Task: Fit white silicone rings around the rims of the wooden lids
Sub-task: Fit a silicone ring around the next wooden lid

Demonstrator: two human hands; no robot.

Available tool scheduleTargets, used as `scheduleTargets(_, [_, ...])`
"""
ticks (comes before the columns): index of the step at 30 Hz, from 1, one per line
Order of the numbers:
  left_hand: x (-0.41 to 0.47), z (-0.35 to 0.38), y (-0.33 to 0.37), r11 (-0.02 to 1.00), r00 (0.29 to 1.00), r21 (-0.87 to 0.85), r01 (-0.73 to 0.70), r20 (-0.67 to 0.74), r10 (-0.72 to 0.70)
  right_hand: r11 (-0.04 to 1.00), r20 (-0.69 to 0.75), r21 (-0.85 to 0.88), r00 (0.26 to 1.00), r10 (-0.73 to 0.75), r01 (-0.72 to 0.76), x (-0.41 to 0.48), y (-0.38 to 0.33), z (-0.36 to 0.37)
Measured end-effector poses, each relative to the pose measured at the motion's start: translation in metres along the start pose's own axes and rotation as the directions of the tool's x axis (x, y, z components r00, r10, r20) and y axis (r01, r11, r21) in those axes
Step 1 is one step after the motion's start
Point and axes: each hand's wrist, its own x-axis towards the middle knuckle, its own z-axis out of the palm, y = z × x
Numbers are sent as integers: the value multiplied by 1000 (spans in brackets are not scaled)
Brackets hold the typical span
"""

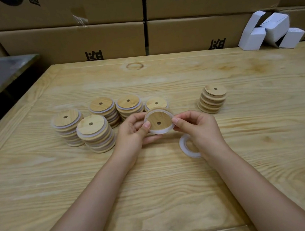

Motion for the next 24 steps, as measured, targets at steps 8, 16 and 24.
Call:
scheduleTargets(8, [-3, -4, 0, 999, 989, 34, 7, 145, -12, 977, -55, -161, 987, -153, 142, -4, 2, 7])
scheduleTargets(16, [-8, 5, -6, 979, 988, 202, -35, 156, 3, 876, -48, -396, 946, -320, 276, -10, 1, 9])
scheduleTargets(24, [-4, 3, -7, 987, 989, 141, -81, 132, 62, 924, -113, -298, 952, -284, 240, -10, 2, 13])
